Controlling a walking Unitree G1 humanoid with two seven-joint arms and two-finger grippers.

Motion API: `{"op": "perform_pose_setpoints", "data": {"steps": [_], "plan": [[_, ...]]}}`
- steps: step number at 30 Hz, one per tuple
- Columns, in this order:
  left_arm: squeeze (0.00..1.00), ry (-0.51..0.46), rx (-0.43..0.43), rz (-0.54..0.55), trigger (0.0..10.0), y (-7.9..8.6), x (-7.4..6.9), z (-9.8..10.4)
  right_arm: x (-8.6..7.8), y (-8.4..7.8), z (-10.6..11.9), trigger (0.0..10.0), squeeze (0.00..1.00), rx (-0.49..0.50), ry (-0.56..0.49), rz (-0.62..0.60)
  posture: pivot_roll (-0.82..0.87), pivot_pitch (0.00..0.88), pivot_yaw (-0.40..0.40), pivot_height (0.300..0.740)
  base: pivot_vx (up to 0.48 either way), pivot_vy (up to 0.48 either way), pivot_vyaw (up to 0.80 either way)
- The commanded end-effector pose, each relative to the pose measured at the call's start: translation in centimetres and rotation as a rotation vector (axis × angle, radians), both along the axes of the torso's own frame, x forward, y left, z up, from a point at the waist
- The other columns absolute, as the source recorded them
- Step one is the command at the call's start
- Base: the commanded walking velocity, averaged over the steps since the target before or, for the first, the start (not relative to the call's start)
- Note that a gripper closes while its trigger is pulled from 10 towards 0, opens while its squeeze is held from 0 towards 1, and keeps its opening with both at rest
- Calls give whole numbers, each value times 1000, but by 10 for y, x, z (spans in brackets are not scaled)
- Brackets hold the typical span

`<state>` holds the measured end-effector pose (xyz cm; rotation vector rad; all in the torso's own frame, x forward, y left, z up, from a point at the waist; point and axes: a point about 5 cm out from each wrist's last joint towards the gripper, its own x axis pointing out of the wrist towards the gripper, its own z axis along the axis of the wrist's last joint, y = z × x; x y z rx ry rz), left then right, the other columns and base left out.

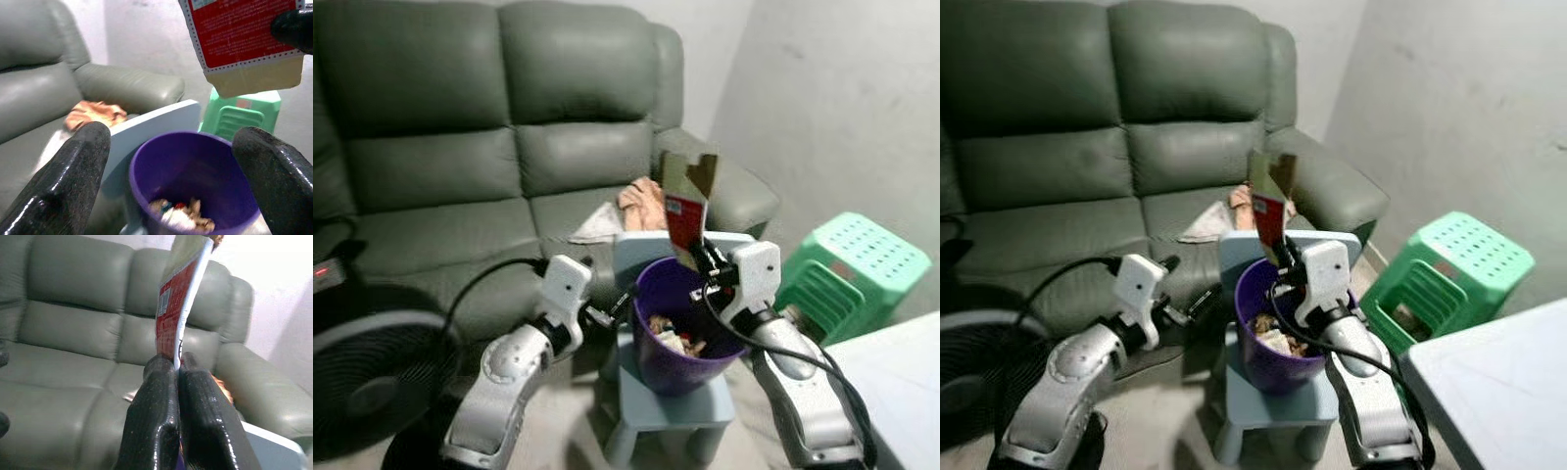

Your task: Picking trash to rubbish bin

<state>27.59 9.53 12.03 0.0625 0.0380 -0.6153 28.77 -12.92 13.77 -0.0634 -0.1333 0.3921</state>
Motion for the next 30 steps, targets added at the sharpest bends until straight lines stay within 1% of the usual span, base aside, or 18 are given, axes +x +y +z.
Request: {"op": "perform_pose_setpoints", "data": {"steps": [1, 4, 6, 9, 10, 12, 14, 18, 19, 23, 24, 27, 30], "plan": [[0, -42, -20, -36, 10000, -13, -2, 8, 1, -10, -2, 10000, 0, -15, 19, -21, 35, 0, -129, 740, 0, 0, 0], [0, -32, -29, -47, 10000, -16, -4, 8, 4, -8, -7, 10000, 0, -43, 46, 8, 34, 0, -130, 740, 0, 0, 0], [0, -28, -25, -52, 10000, -19, -4, 7, 10, -6, -11, 10000, 0, -73, 68, 34, 35, 0, -132, 740, 0, 0, 0], [0, -33, -29, -59, 10000, -22, -7, 7, 19, -4, -13, 10000, 0, -110, 69, 47, 34, 0, -136, 740, 0, 0, 0], [0, -32, -33, -59, 10000, -22, -7, 7, 21, -5, -13, 10000, 0, -117, 68, 43, 34, 0, -136, 740, 0, 0, 0], [0, -32, -39, -57, 10000, -22, -11, 6, 31, -5, -13, 10000, 0, -120, 82, 42, 43, 0, -147, 740, 0, 0, 0], [0, -27, -43, -54, 10000, -23, -13, 6, 37, -4, -13, 10000, 0, -137, 87, 56, 53, 0, -159, 740, 0, 0, 0], [0, -27, -51, -49, 10000, -25, -16, 6, 43, -4, -17, 10000, 0, -140, 117, 72, 65, 0, -176, 740, 0, 0, 0], [0, -26, -63, -47, 10000, -26, -20, 7, 47, -3, -25, 10000, 0, -165, 154, 70, 69, 0, -181, 740, 0, 0, 0], [0, -20, -89, -49, 10000, -30, -28, 9, 51, -1, -39, 10000, 0, -191, 219, 71, 82, 0, -196, 740, 0, 0, 0], [0, -15, -100, -53, 10000, -32, -34, 9, 52, 1, -48, 10000, 0, -207, 251, 71, 85, 0, -198, 740, 0, 0, 0], [0, -6, -105, -56, 10000, -35, -40, 9, 52, 1, -56, 10000, 0, -218, 285, 66, 108, 0, -211, 740, 0, 0, 0], [0, 0, -109, -52, 10000, -36, -44, 9, 52, 0, -62, 10000, 0, -223, 307, 67, 126, 0, -219, 740, 0, 0, 0]]}}
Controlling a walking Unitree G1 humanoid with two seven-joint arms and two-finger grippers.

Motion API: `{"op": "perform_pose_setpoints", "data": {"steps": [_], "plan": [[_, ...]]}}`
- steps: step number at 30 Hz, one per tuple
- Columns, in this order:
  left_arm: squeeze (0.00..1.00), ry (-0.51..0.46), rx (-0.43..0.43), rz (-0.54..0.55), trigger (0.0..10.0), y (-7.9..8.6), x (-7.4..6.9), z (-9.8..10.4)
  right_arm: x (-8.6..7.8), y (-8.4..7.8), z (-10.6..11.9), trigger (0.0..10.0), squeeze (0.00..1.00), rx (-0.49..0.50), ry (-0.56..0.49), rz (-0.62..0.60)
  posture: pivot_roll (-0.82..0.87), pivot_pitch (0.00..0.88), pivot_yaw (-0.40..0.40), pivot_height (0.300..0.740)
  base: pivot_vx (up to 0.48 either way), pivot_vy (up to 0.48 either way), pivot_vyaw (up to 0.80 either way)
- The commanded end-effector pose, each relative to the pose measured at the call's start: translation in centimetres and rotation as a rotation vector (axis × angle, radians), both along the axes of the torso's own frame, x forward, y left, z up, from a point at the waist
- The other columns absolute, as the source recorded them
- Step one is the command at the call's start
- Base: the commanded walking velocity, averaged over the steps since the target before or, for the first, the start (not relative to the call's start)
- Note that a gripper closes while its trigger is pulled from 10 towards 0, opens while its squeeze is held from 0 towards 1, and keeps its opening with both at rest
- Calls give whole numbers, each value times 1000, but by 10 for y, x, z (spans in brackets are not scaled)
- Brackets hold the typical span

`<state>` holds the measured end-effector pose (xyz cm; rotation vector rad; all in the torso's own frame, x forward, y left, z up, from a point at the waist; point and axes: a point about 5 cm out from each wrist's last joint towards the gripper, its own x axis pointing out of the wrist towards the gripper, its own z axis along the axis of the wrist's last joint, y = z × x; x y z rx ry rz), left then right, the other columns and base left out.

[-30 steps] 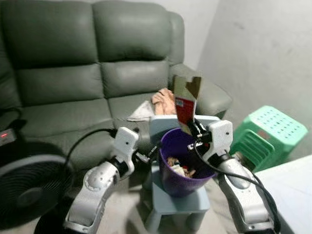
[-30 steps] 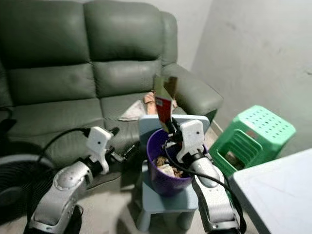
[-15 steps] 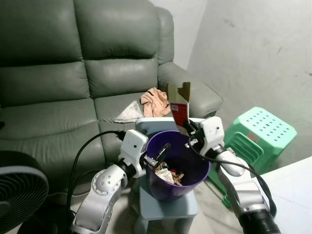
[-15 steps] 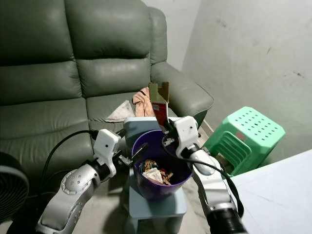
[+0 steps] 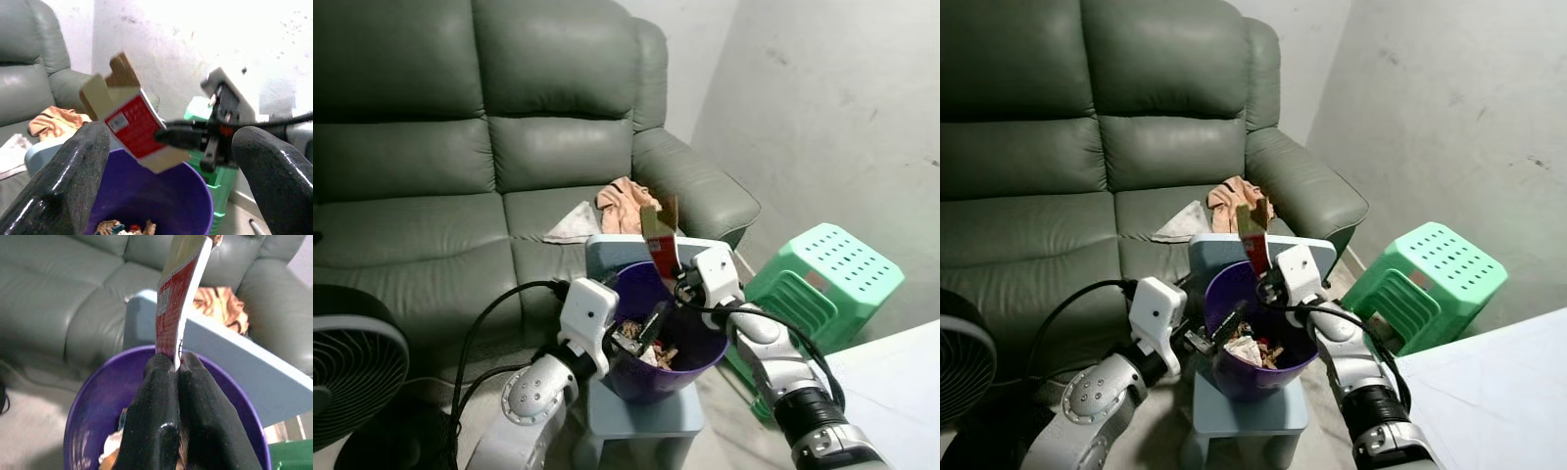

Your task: Picking trash to rubbish bin

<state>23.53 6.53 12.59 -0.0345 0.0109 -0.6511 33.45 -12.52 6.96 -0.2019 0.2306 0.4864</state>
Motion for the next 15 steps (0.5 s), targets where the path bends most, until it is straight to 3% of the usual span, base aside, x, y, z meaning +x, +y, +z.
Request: {"op": "perform_pose_setpoints", "data": {"steps": [1, 7, 15], "plan": [[0, -5, -12, -14, 10000, -6, -5, 4, 6, -5, 3, 10000, 0, -19, -9, -9, 132, 0, -221, 740, 0, 0, 0], [0, -3, -33, 25, 10000, -1, -12, 9, 8, -8, -9, 10000, 0, -61, 54, -52, 169, 0, -244, 740, 0, 0, 0], [0, -4, -72, 23, 10000, -3, -17, 16, 14, -13, -8, 10000, 0, -67, 71, -141, 186, 9, -253, 740, 0, 0, 0]]}}
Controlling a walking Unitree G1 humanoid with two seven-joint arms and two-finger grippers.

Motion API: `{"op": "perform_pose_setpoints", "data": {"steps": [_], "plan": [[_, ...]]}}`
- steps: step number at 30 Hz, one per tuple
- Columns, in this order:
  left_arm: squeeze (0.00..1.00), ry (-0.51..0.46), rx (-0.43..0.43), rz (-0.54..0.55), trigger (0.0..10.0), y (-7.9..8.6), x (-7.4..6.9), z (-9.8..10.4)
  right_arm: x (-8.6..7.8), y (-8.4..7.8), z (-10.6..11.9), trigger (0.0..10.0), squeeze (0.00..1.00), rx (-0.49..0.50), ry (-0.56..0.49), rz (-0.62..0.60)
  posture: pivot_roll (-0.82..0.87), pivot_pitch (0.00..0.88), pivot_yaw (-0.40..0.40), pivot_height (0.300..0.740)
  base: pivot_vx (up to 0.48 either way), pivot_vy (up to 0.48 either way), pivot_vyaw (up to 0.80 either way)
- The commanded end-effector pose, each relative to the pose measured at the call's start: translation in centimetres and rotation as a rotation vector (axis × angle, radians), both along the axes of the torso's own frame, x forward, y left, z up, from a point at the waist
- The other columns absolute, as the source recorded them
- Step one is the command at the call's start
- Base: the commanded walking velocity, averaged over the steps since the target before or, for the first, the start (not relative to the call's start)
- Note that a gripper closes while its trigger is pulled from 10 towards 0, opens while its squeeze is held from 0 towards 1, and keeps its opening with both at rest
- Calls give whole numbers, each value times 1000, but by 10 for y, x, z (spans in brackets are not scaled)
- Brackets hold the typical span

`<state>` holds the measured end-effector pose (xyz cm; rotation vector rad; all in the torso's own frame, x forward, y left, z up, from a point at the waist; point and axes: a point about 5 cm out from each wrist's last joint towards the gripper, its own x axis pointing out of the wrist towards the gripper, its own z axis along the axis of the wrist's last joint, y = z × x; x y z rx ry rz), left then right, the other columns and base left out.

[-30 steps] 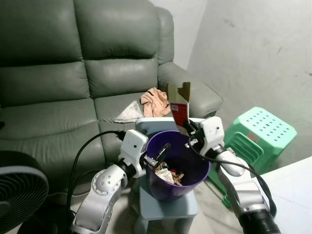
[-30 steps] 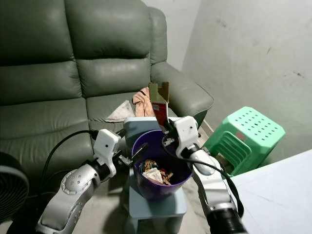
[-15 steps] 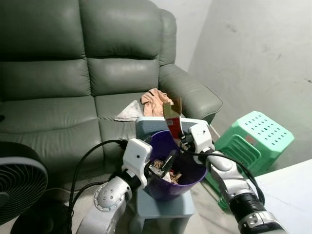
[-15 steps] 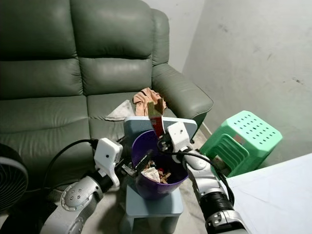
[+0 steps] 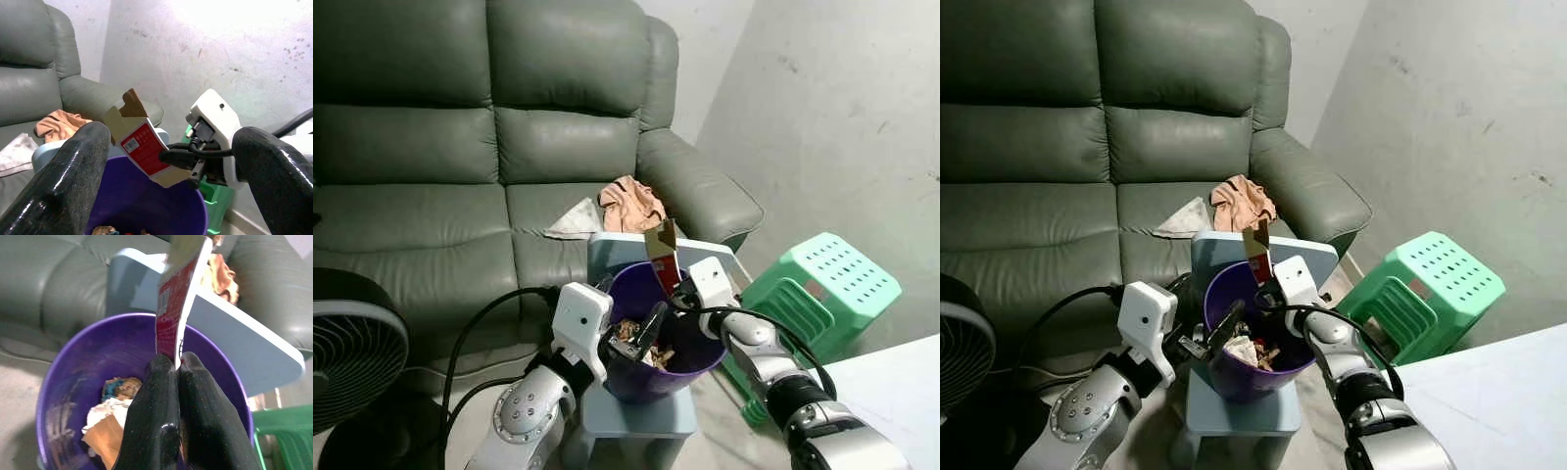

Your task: Picking trash to rubbish bin

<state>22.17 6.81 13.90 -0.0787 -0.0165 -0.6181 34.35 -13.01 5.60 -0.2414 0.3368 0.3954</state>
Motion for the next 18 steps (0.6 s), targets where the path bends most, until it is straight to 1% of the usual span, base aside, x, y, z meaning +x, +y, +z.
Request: {"op": "perform_pose_setpoints", "data": {"steps": [1, 6, 8, 9, 12, 15, 18], "plan": [[0, 8, -23, -11, 10000, -6, -4, 3, 6, -9, 6, 10000, 0, 5, -13, -56, 189, 8, -254, 740, 0, 0, 0], [0, 44, -30, 0, 10000, -7, -10, -3, 7, -10, 5, 10000, 0, -14, -2, -74, 191, 17, -256, 740, 0, 0, 0], [0, 93, -47, 35, 10000, -3, -12, -11, 6, -10, 3, 10000, 0, -29, 10, -68, 191, 21, -258, 740, 0, 0, 0], [0, 101, -52, 45, 10000, -2, -13, -13, 6, -10, 2, 10000, 0, -33, 11, -67, 191, 23, -258, 740, 0, 0, 0], [0, 183, -67, 80, 10000, 2, -15, -22, 4, -10, 0, 10000, 0, -41, 23, -58, 196, 33, -261, 740, 0, 0, 0], [0, 213, -67, 100, 10000, 4, -17, -26, 3, -11, -2, 10000, 0, -48, 32, -49, 197, 37, -261, 740, 0, 0, 0], [0, 209, -56, 102, 10000, 4, -19, -27, 2, -12, -3, 10000, 0, -61, 31, -44, 193, 45, -260, 740, 0, 0, 0]]}}
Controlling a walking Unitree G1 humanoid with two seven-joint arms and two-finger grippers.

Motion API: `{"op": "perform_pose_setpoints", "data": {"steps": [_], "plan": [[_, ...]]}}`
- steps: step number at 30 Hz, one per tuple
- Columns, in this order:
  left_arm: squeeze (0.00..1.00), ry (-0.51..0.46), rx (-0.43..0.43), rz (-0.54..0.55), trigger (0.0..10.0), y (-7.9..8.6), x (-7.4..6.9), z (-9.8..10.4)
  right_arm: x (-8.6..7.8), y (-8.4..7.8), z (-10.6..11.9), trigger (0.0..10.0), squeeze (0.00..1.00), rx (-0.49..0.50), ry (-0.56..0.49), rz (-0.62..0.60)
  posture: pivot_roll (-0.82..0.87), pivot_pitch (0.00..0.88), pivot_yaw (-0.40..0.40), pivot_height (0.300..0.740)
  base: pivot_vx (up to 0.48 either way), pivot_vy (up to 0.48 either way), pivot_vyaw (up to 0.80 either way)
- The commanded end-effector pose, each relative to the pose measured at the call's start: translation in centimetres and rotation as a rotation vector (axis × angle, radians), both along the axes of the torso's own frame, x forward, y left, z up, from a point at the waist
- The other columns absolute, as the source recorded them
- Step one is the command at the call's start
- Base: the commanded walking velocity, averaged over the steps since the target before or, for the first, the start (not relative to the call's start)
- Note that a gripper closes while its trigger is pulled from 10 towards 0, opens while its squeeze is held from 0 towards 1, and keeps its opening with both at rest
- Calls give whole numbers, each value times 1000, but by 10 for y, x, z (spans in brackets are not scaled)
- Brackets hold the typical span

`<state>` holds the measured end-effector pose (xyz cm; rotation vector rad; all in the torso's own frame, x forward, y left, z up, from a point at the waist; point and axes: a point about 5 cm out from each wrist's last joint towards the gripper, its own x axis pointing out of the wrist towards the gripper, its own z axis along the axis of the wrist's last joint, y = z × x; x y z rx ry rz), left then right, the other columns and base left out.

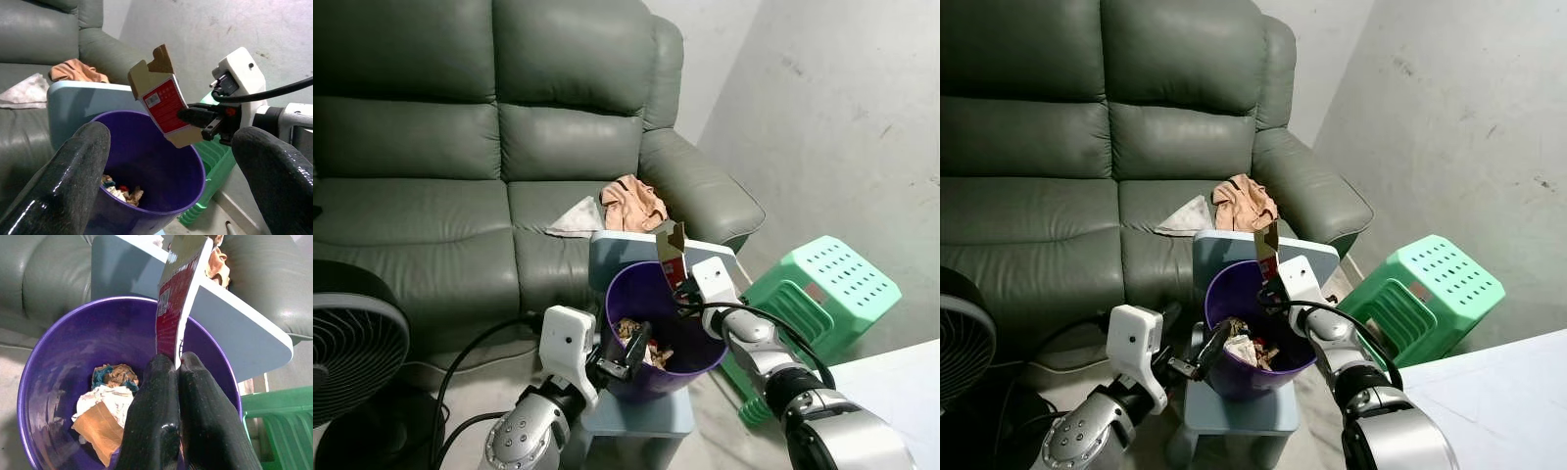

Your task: Picking trash to rubbish bin

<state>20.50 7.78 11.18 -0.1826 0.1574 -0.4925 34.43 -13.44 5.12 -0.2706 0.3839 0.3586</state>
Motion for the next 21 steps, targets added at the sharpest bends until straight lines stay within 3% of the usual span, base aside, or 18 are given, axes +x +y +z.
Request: {"op": "perform_pose_setpoints", "data": {"steps": [1, 7, 8, 9, 21], "plan": [[0, 11, -15, -12, 10000, -6, -3, 0, 1, -8, 1, 10000, 0, -19, -4, -9, 193, 45, -260, 740, 0, 0, 0], [0, 14, -20, -22, 10000, -6, -4, 2, -3, -10, -5, 10000, 0, -14, 26, -12, 190, 49, -257, 740, 0, 0, 0], [0, 12, -19, -24, 10000, -7, -4, 3, -3, -11, -5, 10000, 847, -21, 27, -18, 191, 50, -258, 740, 0, 0, 0], [0, 9, -16, -28, 10000, -7, -4, 3, -4, -11, -6, 10000, 1000, -8, 35, -23, 191, 50, -258, 740, 0, 0, 0], [0, -17, -13, -25, 10000, -4, 3, 8, -2, -10, -4, 10000, 1000, 0, 17, -38, 196, 25, -253, 740, 0, 0, 0]]}}
